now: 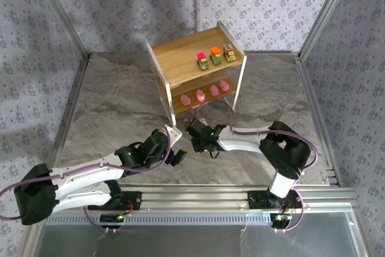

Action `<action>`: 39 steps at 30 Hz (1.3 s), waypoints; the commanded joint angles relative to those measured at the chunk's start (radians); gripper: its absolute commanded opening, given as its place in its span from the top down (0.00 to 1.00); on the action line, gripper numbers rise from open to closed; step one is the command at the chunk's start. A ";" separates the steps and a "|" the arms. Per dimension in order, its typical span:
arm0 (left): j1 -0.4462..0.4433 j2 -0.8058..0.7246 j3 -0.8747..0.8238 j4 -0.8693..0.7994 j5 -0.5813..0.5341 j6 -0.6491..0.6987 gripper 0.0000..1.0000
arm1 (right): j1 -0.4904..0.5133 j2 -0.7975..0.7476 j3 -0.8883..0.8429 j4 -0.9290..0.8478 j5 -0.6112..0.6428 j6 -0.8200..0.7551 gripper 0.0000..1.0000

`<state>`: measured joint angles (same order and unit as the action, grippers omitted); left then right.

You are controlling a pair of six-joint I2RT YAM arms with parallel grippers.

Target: Place and organize the plastic toys onto the shelf

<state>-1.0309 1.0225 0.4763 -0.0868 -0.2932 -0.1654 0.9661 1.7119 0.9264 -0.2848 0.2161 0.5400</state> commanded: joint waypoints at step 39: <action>-0.009 -0.100 -0.008 0.019 0.049 0.006 0.01 | 0.042 -0.235 0.085 -0.226 0.095 -0.023 0.72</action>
<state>-1.0309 0.9489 0.4759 -0.0921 -0.2760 -0.1650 1.0019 1.5185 0.9733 -0.4484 0.2752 0.5304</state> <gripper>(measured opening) 0.993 0.283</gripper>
